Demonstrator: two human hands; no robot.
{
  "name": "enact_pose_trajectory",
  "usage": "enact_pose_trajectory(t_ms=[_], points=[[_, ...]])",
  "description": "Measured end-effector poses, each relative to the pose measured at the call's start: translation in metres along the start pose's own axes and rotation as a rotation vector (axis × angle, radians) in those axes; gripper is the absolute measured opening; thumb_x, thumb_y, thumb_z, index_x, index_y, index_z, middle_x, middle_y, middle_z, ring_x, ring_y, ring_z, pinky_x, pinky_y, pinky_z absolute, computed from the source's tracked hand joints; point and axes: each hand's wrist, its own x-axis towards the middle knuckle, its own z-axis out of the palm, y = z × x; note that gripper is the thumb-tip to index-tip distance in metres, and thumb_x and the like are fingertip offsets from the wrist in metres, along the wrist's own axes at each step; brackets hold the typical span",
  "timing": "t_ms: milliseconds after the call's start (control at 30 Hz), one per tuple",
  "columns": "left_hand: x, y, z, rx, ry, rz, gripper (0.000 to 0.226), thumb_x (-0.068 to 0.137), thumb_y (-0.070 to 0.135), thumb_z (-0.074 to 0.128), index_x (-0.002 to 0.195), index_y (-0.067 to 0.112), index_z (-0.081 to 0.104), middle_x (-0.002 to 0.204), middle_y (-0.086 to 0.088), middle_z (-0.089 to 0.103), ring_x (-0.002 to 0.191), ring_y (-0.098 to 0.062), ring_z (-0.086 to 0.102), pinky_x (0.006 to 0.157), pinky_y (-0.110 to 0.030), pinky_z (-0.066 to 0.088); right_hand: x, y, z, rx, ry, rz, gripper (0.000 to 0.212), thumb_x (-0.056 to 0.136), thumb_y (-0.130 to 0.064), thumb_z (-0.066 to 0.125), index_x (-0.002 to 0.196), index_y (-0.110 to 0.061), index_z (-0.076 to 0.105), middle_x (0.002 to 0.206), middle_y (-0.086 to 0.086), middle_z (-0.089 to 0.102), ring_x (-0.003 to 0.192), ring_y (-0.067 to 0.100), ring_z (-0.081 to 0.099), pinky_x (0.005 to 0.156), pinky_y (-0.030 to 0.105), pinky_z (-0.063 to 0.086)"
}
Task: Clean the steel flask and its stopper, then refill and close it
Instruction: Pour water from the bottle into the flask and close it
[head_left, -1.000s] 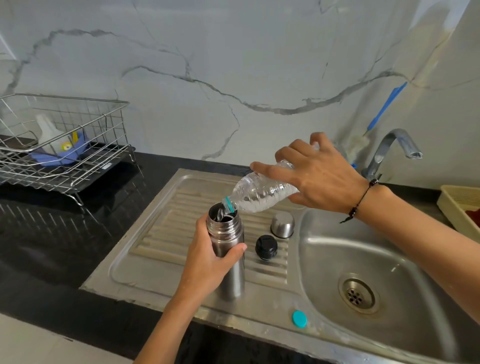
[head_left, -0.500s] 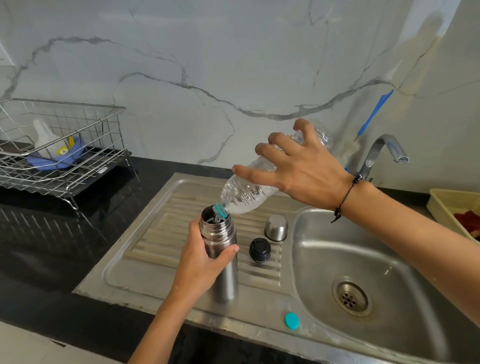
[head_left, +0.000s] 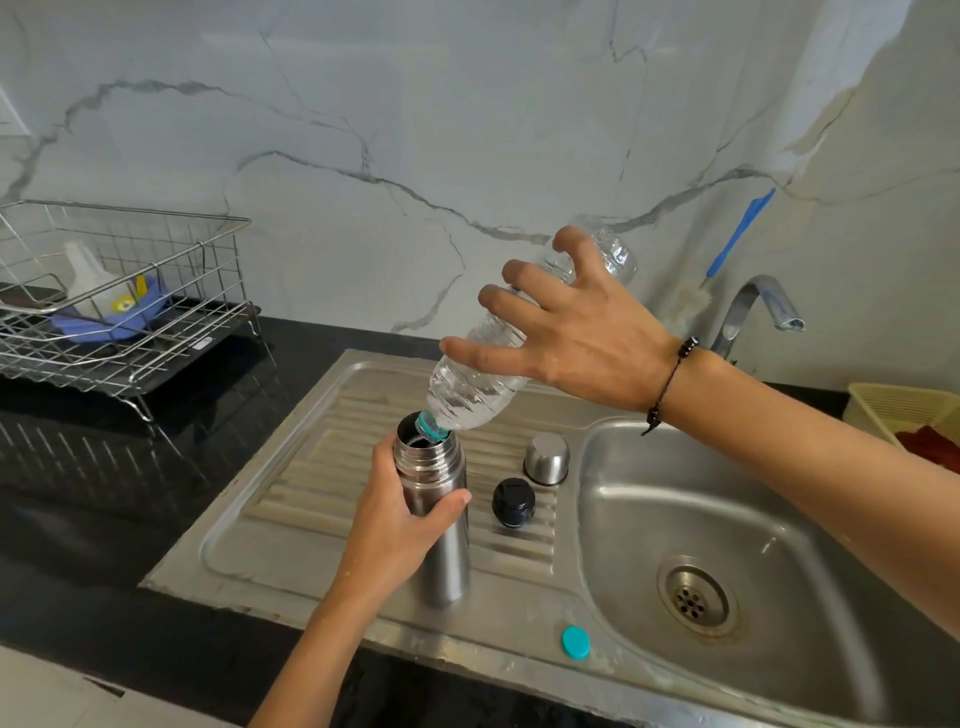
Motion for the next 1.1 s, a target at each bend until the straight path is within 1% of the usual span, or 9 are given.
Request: enact_pose_trajectory(t_ms=[233, 433, 533, 633, 700, 833, 900, 1000, 1100], points=[[0.0, 0.0, 0.0, 0.001, 0.0, 0.001, 0.079, 0.076, 0.022, 0.078, 0.138, 0.025, 0.029, 0.115, 0.011, 0.053, 0.092, 0.009, 0.049, 0.067, -0.006, 0.037, -0.001, -0.001, -0.001, 0.017, -0.005, 0.011, 0.052, 0.093, -0.002, 0.038, 0.134, -0.032, 0.042, 0.102, 0.006, 0.062, 0.093, 0.025, 0.059, 0.085, 0.052, 0.032], [0.002, -0.003, 0.0, 0.002, 0.013, 0.003, 0.078, 0.075, 0.022, 0.078, 0.137, 0.022, 0.031, 0.115, 0.011, 0.054, 0.098, -0.001, 0.053, 0.073, -0.008, 0.036, 0.0, -0.002, -0.002, 0.016, 0.006, 0.015, 0.051, 0.093, -0.001, 0.039, 0.133, -0.032, 0.044, 0.101, 0.006, 0.062, 0.093, 0.024, 0.059, 0.085, 0.051, 0.033], [0.001, -0.002, 0.0, 0.003, 0.01, 0.008, 0.078, 0.076, 0.022, 0.078, 0.137, 0.022, 0.031, 0.116, 0.01, 0.054, 0.096, 0.002, 0.052, 0.072, -0.007, 0.036, -0.001, -0.002, -0.002, 0.021, 0.001, 0.016, 0.051, 0.093, -0.001, 0.037, 0.133, -0.032, 0.044, 0.101, 0.006, 0.062, 0.094, 0.024, 0.059, 0.086, 0.051, 0.033], [0.001, -0.001, 0.0, 0.004, 0.004, 0.012, 0.077, 0.076, 0.022, 0.078, 0.137, 0.024, 0.03, 0.111, 0.015, 0.052, 0.093, 0.009, 0.05, 0.069, -0.006, 0.037, -0.002, -0.001, -0.002, 0.018, -0.002, 0.017, 0.053, 0.093, 0.0, 0.034, 0.134, -0.033, 0.043, 0.102, 0.006, 0.062, 0.095, 0.025, 0.059, 0.087, 0.052, 0.031], [0.001, -0.001, 0.0, 0.001, 0.0, 0.012, 0.077, 0.076, 0.022, 0.078, 0.137, 0.024, 0.03, 0.111, 0.016, 0.052, 0.093, 0.011, 0.049, 0.068, -0.005, 0.037, -0.003, -0.002, -0.002, 0.022, -0.012, 0.032, 0.054, 0.094, 0.0, 0.032, 0.134, -0.033, 0.044, 0.103, 0.006, 0.061, 0.095, 0.025, 0.059, 0.087, 0.052, 0.031], [0.001, -0.002, 0.0, 0.003, -0.006, 0.013, 0.078, 0.076, 0.024, 0.078, 0.137, 0.025, 0.03, 0.112, 0.017, 0.051, 0.094, 0.011, 0.049, 0.068, -0.005, 0.038, -0.006, -0.003, 0.0, 0.02, -0.02, 0.047, 0.053, 0.091, -0.002, 0.042, 0.134, -0.034, 0.044, 0.104, 0.006, 0.062, 0.097, 0.025, 0.058, 0.086, 0.052, 0.033], [0.001, -0.003, -0.001, 0.006, -0.008, 0.013, 0.079, 0.076, 0.025, 0.078, 0.138, 0.025, 0.029, 0.115, 0.015, 0.052, 0.095, 0.009, 0.05, 0.067, -0.005, 0.038, -0.007, -0.002, 0.0, 0.022, -0.027, 0.043, 0.054, 0.09, -0.003, 0.043, 0.135, -0.033, 0.043, 0.106, 0.007, 0.061, 0.099, 0.026, 0.058, 0.087, 0.052, 0.031], [0.001, -0.003, -0.001, 0.001, -0.012, 0.011, 0.079, 0.076, 0.024, 0.078, 0.139, 0.024, 0.029, 0.121, 0.01, 0.053, 0.099, 0.002, 0.052, 0.07, -0.007, 0.039, -0.01, -0.003, -0.001, 0.028, -0.026, 0.069, 0.054, 0.09, -0.002, 0.04, 0.135, -0.033, 0.042, 0.106, 0.007, 0.061, 0.1, 0.026, 0.058, 0.088, 0.052, 0.032], [0.001, -0.003, -0.001, -0.001, -0.01, 0.014, 0.078, 0.076, 0.024, 0.078, 0.138, 0.025, 0.03, 0.121, 0.011, 0.054, 0.101, 0.0, 0.054, 0.072, -0.007, 0.04, -0.015, -0.008, 0.001, 0.04, -0.029, 0.122, 0.054, 0.09, -0.002, 0.039, 0.135, -0.033, 0.044, 0.106, 0.007, 0.061, 0.1, 0.027, 0.058, 0.087, 0.052, 0.032]])
